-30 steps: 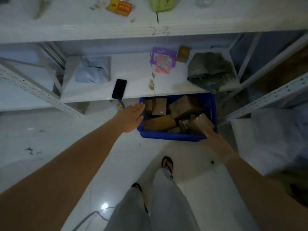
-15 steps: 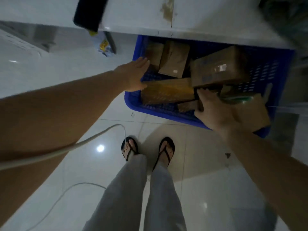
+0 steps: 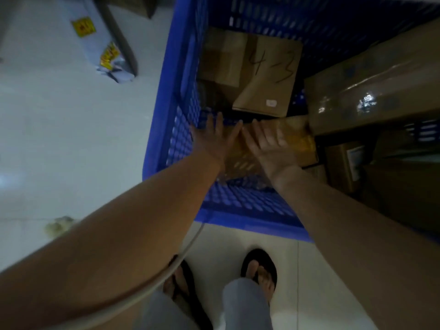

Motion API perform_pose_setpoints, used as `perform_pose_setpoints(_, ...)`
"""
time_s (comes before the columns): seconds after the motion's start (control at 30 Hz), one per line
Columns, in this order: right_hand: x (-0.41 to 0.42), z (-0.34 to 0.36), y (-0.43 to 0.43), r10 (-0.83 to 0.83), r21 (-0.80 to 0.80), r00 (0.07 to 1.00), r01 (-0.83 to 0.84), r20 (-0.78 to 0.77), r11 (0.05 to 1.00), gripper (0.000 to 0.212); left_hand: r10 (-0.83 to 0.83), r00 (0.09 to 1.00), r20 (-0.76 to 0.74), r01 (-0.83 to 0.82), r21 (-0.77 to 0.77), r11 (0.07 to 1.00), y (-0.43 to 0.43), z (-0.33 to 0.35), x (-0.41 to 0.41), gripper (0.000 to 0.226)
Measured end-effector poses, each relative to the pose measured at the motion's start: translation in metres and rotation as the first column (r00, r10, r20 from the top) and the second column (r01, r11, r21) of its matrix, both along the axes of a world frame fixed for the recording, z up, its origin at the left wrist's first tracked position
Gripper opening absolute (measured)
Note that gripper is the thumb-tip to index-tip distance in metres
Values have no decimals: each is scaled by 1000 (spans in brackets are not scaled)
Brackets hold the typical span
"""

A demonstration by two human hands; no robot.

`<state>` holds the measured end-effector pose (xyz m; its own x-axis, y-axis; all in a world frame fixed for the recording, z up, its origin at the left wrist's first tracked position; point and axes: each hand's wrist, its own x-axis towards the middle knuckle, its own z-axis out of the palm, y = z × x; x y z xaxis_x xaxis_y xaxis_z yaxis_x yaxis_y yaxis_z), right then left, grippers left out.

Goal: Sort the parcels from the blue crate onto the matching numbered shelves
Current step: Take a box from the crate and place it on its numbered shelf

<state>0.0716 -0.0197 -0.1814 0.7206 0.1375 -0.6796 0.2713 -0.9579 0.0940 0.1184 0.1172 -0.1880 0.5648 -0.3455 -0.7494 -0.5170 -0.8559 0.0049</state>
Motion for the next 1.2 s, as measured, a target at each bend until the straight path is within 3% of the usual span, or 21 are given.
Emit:
perform_pose_setpoints(0.1,3,-24,1,17,16,1000,-17,19,1000,95,-53,998,25,50,110,993,-5,-20,-2,143)
perform_pose_setpoints(0.2,9,-29,1,28,45,993,-33,112,998,105,-52,995,82,43,104,994,-7,-20,-1,132)
perform_pose_setpoints(0.3,15,-20,-10,25,36,952,-38,305,999,102,-128,982,142,120,62,991,-8,-5,0,139)
perform_pose_setpoints(0.43,0,19,-31,14,115,969,-43,246,992,115,-99,983,154,132,-225,965,6,45,-14,134)
perform_pose_setpoints(0.53,-10,75,-36,-92,238,967,34,239,971,117,-115,950,291,240,-442,864,27,101,-27,121)
perform_pose_setpoints(0.6,-21,118,-36,-176,320,956,95,234,943,118,42,943,330,179,-609,773,41,147,-33,103)
perform_pose_setpoints(0.67,-34,164,-39,-236,370,911,102,337,923,121,363,923,132,-125,-788,603,47,196,-39,89)
perform_pose_setpoints(0.7,-42,188,-41,-262,390,883,100,390,915,122,515,856,-51,-328,-823,464,45,226,-40,90)
perform_pose_setpoints(0.73,-48,214,-44,-278,395,855,96,437,914,122,613,744,-266,-525,-800,291,42,256,-40,95)
perform_pose_setpoints(0.8,-57,268,-52,-289,386,815,89,501,918,119,600,455,-658,-811,-584,-26,30,316,-38,101)
perform_pose_setpoints(0.87,-64,323,-66,-256,357,798,55,545,932,118,512,152,-846,-944,-278,-178,21,368,-32,79)
perform_pose_setpoints(0.9,-68,348,-74,-231,342,796,33,559,939,119,482,19,-876,-965,-142,-220,20,392,-29,73)
perform_pose_setpoints(0.93,-72,373,-83,-209,336,790,4,577,942,121,469,-54,-882,-975,-55,-217,21,414,-26,72)
perform_pose_setpoints(1.07,-85,478,-109,-139,365,716,-171,684,915,121,471,16,-882,-999,10,53,27,507,-26,87)
perform_pose_setpoints(1.13,-89,534,-113,-136,367,676,-211,725,906,106,348,37,-937,-999,-25,38,25,553,-28,78)
perform_pose_setpoints(1.2,-82,588,-109,-226,435,679,-152,699,888,91,174,8,-985,-996,-24,-88,25,596,-30,75)
